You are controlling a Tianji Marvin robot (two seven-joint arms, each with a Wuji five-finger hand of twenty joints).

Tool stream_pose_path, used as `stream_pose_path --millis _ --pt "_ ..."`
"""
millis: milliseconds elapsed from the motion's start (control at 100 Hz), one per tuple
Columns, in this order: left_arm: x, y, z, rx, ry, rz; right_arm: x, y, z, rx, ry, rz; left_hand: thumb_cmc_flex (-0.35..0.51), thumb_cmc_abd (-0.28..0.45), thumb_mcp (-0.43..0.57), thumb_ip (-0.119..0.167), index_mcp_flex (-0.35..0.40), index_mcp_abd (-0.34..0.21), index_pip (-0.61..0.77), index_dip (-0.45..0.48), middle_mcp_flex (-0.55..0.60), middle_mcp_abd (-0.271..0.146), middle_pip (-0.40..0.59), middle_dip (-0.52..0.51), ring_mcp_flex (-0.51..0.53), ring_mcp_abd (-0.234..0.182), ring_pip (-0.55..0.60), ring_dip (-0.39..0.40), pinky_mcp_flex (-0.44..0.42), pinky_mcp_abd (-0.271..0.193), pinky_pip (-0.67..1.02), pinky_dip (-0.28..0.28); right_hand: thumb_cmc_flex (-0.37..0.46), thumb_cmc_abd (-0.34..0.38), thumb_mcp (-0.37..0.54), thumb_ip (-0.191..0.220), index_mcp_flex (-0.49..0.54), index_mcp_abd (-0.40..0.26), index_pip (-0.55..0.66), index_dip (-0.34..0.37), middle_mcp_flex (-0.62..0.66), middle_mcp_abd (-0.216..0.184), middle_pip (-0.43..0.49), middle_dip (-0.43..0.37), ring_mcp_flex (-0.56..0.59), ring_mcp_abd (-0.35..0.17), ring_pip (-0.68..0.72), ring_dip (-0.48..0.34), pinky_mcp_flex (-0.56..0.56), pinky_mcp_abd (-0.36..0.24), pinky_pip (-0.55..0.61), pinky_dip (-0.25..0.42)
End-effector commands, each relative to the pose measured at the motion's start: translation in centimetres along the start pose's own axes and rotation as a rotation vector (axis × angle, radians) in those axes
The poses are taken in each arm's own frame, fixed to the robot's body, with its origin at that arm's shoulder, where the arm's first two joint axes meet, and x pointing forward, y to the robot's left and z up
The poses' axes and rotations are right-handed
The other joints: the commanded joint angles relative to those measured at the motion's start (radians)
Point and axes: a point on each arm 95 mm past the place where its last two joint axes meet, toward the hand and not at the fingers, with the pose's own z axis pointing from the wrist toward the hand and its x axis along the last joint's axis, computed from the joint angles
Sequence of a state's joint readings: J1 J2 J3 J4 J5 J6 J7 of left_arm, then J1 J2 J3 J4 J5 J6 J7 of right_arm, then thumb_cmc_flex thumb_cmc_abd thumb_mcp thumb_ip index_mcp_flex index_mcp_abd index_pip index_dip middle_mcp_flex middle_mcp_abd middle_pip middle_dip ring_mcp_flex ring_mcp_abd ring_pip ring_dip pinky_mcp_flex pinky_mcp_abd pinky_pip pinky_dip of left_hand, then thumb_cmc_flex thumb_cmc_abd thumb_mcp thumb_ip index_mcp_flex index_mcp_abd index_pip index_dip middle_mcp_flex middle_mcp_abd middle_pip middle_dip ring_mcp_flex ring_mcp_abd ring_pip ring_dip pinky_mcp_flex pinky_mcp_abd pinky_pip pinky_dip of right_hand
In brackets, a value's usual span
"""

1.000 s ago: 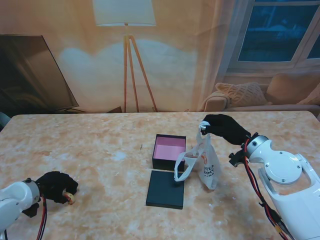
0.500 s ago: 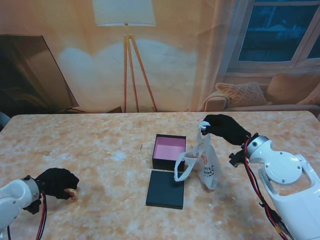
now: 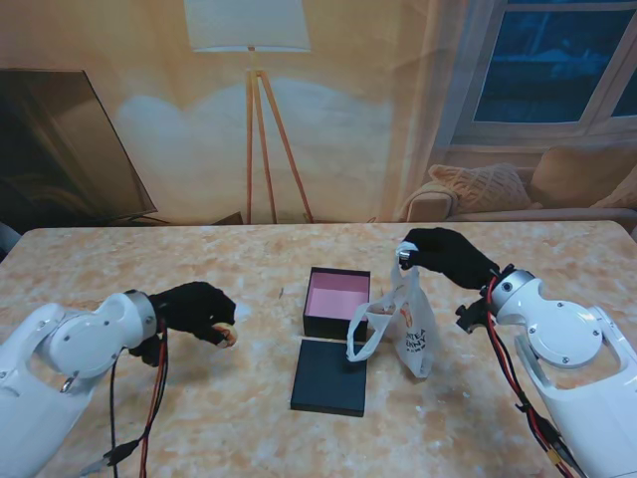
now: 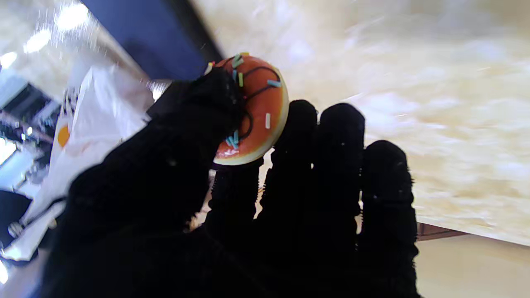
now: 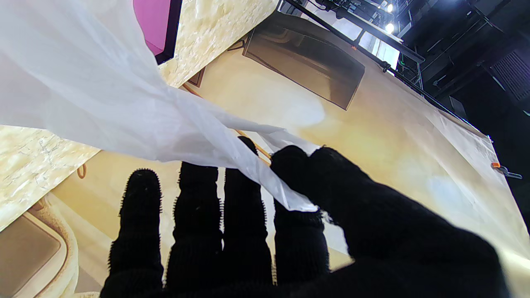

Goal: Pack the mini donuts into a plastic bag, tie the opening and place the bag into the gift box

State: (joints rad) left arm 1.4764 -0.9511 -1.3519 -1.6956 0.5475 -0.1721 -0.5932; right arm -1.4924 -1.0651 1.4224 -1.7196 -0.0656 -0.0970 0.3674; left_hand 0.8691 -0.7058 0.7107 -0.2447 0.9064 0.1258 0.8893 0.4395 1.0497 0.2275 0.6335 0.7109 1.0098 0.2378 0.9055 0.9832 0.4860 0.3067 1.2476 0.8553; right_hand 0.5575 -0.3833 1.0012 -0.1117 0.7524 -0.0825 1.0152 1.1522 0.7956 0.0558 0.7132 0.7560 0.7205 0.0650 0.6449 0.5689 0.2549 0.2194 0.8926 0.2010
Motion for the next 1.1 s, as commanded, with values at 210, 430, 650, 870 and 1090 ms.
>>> stream_pose_path --millis 210,430,650,870,1090 --pt "8.3 -2.5 5.7 -0.001 0.072 -0.111 0.1 -0.5 0.0 0.021 -0.003 0.016 0.028 0.023 0.035 -0.005 0.025 0.011 0.022 0.01 -0.011 0.038 0.019 0.013 -0.022 0.017 0.04 0.018 -0.033 0.017 0.025 0.023 0.098 0.097 0.055 0.086 -0.015 -0.081 0.044 0.007 0.003 -0.013 0.012 0.004 -0.004 -0.016 0.002 0.026 -0.008 -0.013 0.009 0.01" --pt "12.3 -2.8 8.8 -0.021 0.076 -0.215 0.1 -0.6 0.1 0.02 -0.008 0.022 0.031 0.01 0.052 -0.006 0.026 0.009 0.022 -0.011 -0.021 0.036 0.007 0.007 -0.043 0.024 0.023 0.002 -0.049 0.031 -0.005 0.009 0.108 0.104 0.043 0.089 -0.022 -0.07 0.046 0.01 -0.005 -0.008 0.005 -0.003 -0.011 -0.014 -0.012 0.018 -0.013 -0.021 0.001 0.006" --pt "15.5 -2.2 10.9 0.002 0.042 -0.355 0.1 -0.5 0.0 0.022 -0.007 0.02 0.036 0.001 0.063 -0.01 0.028 0.021 0.025 -0.023 -0.025 0.042 -0.001 0.009 -0.061 0.039 0.012 -0.005 -0.073 0.044 -0.022 0.002 0.112 0.103 0.039 0.086 -0.024 -0.07 0.045 0.007 -0.006 -0.009 -0.032 -0.038 -0.013 -0.014 -0.068 -0.018 -0.011 -0.034 -0.007 0.002" --pt "18.0 -1.0 12.4 0.025 -0.024 -0.437 0.2 -0.5 0.0 0.014 -0.002 0.02 0.034 -0.014 0.08 -0.017 0.037 0.017 0.02 -0.047 -0.025 0.038 -0.014 0.001 -0.065 0.04 -0.004 -0.014 -0.076 0.048 -0.034 -0.01 0.111 0.1 0.039 0.082 -0.024 -0.072 0.044 0.003 -0.018 0.003 -0.137 -0.133 -0.022 -0.006 -0.184 -0.098 -0.01 -0.042 -0.013 -0.002" --pt "19.7 -0.8 13.8 0.034 -0.061 -0.463 0.1 -0.4 0.1 0.015 0.011 0.017 0.035 -0.006 0.076 -0.017 0.029 0.0 0.025 -0.057 -0.042 0.024 -0.016 0.002 -0.087 0.036 -0.007 -0.013 -0.098 0.033 -0.036 -0.016 0.106 0.095 0.043 0.079 -0.02 -0.083 0.039 0.001 -0.036 0.013 -0.223 -0.24 -0.039 0.003 -0.268 -0.16 -0.01 -0.044 -0.016 -0.003"
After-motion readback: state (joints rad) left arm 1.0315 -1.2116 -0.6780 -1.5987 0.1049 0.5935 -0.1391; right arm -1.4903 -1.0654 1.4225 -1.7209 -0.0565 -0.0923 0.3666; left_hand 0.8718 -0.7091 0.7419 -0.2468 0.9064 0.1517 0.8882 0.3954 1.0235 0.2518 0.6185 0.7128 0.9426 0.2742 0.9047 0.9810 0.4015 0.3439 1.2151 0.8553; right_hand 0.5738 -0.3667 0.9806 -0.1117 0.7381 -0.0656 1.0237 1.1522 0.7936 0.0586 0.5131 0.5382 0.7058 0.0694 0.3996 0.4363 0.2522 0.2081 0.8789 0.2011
